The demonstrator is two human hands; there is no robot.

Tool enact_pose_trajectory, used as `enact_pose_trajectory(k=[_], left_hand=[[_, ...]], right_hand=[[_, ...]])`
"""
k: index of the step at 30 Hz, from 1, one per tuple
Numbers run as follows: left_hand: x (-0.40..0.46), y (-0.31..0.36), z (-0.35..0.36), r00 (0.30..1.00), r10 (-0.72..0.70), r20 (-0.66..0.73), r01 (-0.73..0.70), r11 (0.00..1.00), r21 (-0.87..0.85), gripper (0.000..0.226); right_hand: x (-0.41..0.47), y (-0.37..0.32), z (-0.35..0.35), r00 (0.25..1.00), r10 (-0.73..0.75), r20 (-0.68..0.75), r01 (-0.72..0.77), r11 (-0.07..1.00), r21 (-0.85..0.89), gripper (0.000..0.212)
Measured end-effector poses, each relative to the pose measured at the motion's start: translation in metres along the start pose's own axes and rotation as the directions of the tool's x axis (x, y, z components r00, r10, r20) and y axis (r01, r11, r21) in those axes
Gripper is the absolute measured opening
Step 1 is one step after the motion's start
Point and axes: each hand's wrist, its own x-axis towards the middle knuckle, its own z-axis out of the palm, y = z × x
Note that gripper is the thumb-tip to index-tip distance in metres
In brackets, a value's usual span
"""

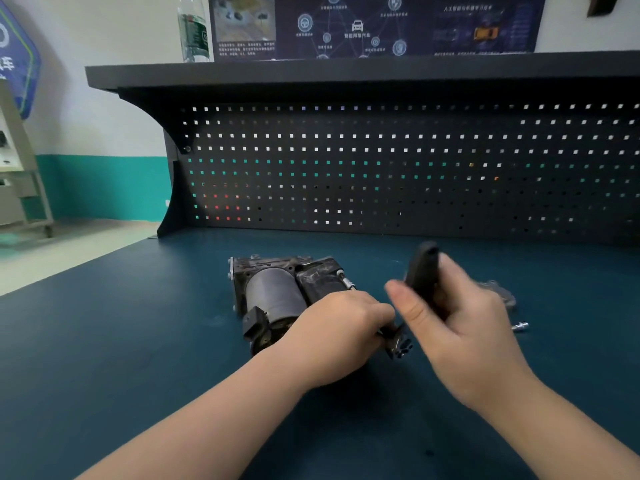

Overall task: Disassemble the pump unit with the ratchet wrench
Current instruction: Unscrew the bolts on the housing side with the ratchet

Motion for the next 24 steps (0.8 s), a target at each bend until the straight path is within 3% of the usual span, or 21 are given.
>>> enact_pose_trajectory(k=[3, 7, 9, 11, 13, 15, 16, 17, 18, 20, 22, 24], left_hand=[[0.000, 0.000, 0.000, 0.999, 0.033, -0.017, -0.033, 0.999, 0.021, 0.013], [0.003, -0.004, 0.000, 0.986, 0.121, 0.116, -0.127, 0.991, 0.052, 0.011], [0.003, -0.002, 0.000, 0.984, 0.134, 0.118, -0.143, 0.987, 0.070, 0.008], [0.000, -0.001, -0.001, 0.989, 0.126, 0.076, -0.131, 0.989, 0.063, 0.009], [0.000, -0.001, -0.002, 0.996, 0.084, 0.009, -0.085, 0.996, 0.033, 0.014], [0.001, 0.001, -0.004, 0.998, 0.019, -0.064, -0.022, 0.999, -0.050, 0.019], [0.002, 0.001, -0.004, 0.998, -0.010, -0.070, 0.004, 0.997, -0.079, 0.020], [0.002, 0.002, -0.003, 0.998, -0.017, -0.054, 0.012, 0.996, -0.087, 0.022], [0.002, 0.002, -0.003, 1.000, -0.005, -0.030, 0.002, 0.997, -0.082, 0.024], [0.000, 0.000, -0.001, 0.999, 0.038, 0.002, -0.037, 0.997, -0.068, 0.028], [0.000, -0.004, -0.001, 0.997, 0.076, 0.024, -0.075, 0.995, -0.061, 0.030], [0.001, -0.005, 0.000, 0.993, 0.110, 0.042, -0.108, 0.993, -0.042, 0.022]], right_hand=[[0.000, -0.002, 0.002, 0.998, -0.059, 0.019, 0.059, 0.998, -0.037, 0.033], [0.001, 0.006, -0.002, 1.000, 0.007, 0.029, -0.007, 1.000, 0.022, 0.034], [0.002, 0.005, -0.002, 0.996, 0.083, 0.018, -0.084, 0.996, 0.029, 0.038], [0.006, 0.002, -0.002, 0.966, 0.252, -0.056, -0.240, 0.957, 0.162, 0.038], [0.012, 0.007, -0.006, 0.844, 0.524, -0.114, -0.428, 0.786, 0.447, 0.035], [0.014, 0.018, -0.011, 0.589, 0.808, -0.028, -0.548, 0.425, 0.720, 0.036], [0.013, 0.022, -0.011, 0.454, 0.889, 0.052, -0.556, 0.237, 0.796, 0.037], [0.010, 0.025, -0.011, 0.364, 0.925, 0.113, -0.549, 0.114, 0.828, 0.036], [0.009, 0.026, -0.009, 0.330, 0.934, 0.134, -0.544, 0.072, 0.836, 0.037], [0.008, 0.028, -0.004, 0.386, 0.919, 0.078, -0.560, 0.166, 0.812, 0.037], [0.011, 0.024, -0.003, 0.593, 0.803, -0.051, -0.520, 0.431, 0.737, 0.036], [0.013, 0.016, -0.006, 0.838, 0.532, -0.121, -0.400, 0.749, 0.528, 0.035]])
